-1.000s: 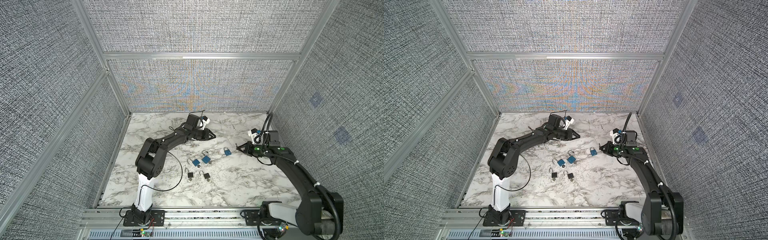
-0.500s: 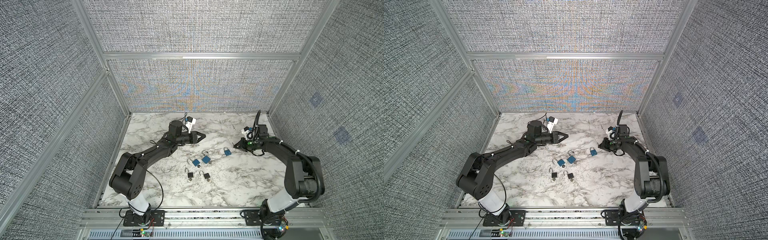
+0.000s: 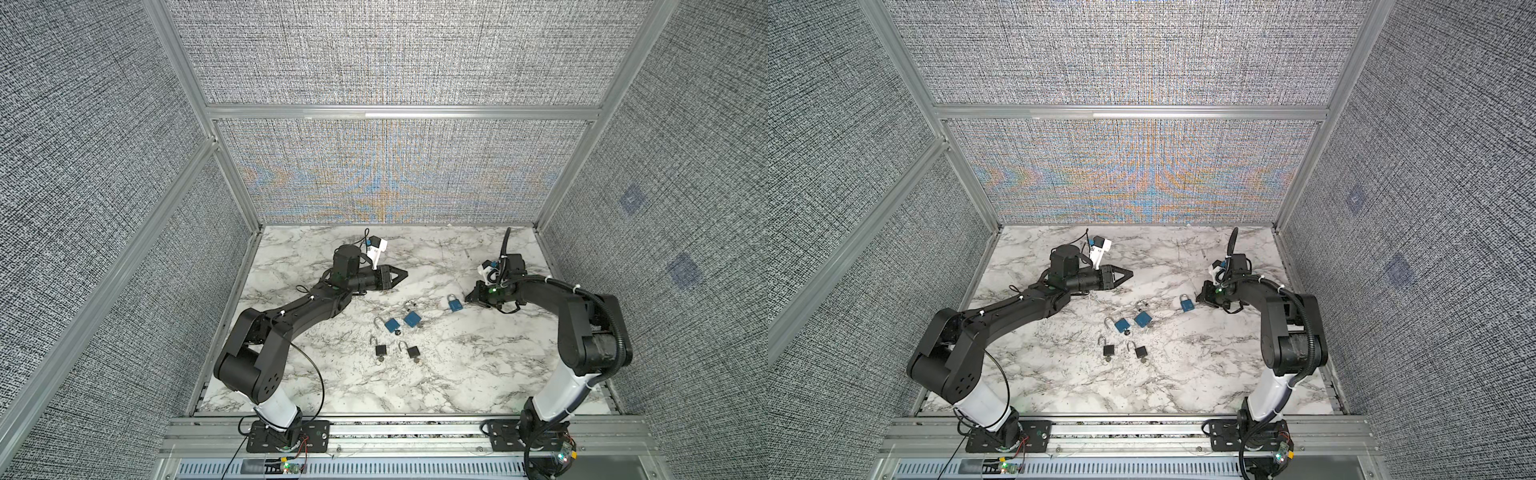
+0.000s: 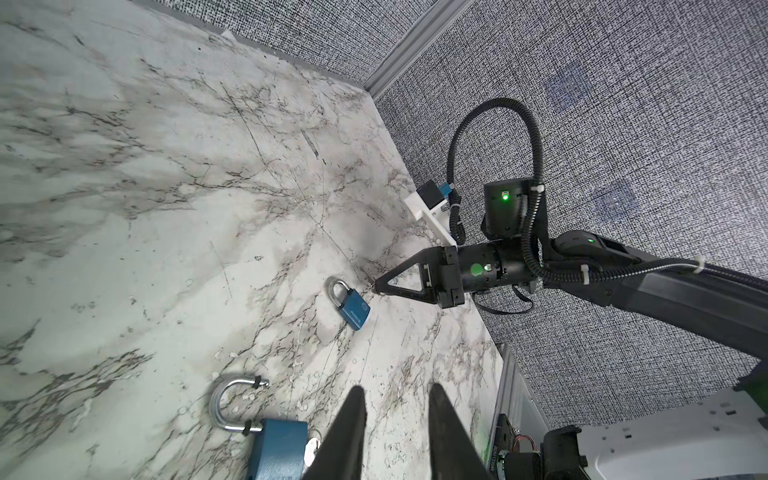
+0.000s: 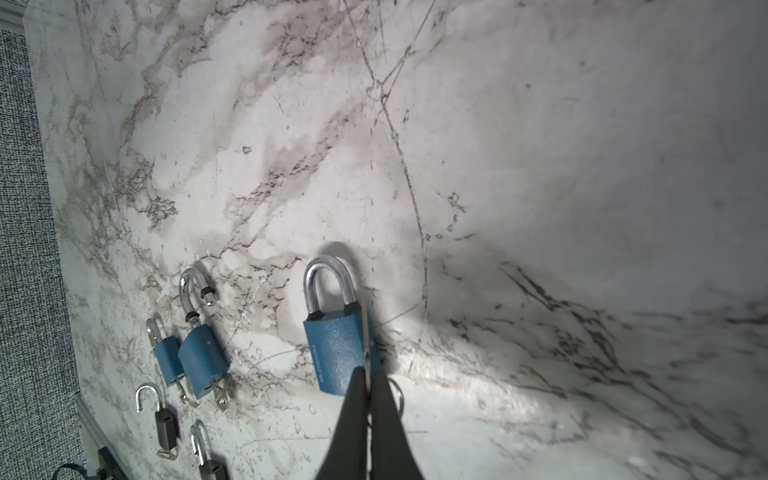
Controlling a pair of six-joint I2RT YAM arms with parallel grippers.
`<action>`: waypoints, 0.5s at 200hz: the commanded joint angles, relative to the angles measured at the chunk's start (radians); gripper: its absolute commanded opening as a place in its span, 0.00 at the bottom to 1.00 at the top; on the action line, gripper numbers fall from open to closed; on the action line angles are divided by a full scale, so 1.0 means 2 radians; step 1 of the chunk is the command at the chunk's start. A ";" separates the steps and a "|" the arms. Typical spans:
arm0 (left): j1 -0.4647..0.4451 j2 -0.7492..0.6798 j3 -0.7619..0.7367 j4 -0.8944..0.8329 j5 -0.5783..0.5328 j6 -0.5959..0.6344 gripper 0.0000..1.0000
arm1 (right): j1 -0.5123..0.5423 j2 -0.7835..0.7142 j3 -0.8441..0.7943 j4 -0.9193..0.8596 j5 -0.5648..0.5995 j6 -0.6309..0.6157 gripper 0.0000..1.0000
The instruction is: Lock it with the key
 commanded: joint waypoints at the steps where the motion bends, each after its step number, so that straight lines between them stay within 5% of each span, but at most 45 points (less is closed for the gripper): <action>1: 0.002 0.004 0.001 0.017 0.009 -0.003 0.29 | 0.003 0.005 0.001 0.011 0.006 0.005 0.00; 62: 0.002 0.011 0.002 0.022 0.013 -0.007 0.29 | 0.009 0.022 0.008 0.014 0.011 0.005 0.01; 100: 0.002 0.014 0.003 0.023 0.015 -0.011 0.29 | 0.009 0.022 0.010 0.010 0.017 0.003 0.09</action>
